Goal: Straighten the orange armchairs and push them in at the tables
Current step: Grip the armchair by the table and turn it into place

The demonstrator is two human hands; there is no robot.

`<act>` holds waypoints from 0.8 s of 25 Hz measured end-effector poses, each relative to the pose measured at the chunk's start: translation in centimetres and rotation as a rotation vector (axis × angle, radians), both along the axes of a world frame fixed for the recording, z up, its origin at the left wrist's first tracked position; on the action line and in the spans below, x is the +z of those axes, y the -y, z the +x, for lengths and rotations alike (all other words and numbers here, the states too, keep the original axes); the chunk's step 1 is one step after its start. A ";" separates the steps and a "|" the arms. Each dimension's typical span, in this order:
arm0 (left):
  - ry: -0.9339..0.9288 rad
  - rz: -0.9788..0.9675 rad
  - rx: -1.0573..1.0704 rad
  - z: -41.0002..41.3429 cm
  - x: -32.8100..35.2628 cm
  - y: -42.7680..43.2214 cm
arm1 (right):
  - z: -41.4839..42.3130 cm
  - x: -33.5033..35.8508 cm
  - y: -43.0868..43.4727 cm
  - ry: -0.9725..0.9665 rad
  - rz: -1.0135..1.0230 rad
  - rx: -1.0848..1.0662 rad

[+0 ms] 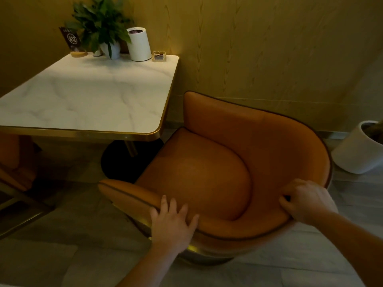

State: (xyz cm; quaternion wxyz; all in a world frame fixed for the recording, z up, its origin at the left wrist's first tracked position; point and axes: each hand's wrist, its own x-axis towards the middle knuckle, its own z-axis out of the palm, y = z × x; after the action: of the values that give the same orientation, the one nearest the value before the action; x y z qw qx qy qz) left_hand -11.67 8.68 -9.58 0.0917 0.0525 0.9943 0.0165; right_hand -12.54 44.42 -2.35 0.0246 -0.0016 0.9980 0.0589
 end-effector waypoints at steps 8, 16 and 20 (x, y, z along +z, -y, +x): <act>-0.064 0.011 -0.113 -5.0 -1.9 -1.6 | -4.3 -0.8 -6.2 -0.018 0.026 0.086; -0.169 -0.011 -0.068 -8.3 -3.3 -5.5 | -9.1 -0.1 -6.8 0.105 0.082 0.013; -0.193 -0.033 -0.053 -8.5 -3.3 -5.5 | -7.2 -2.7 -2.8 -0.032 -0.059 0.087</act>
State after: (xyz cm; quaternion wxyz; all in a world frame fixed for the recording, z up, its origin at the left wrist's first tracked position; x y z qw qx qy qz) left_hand -20.18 14.23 -12.88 -0.0034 0.0787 0.9969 -0.0074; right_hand -19.78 47.23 -5.04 0.0060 -0.0446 0.9985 0.0305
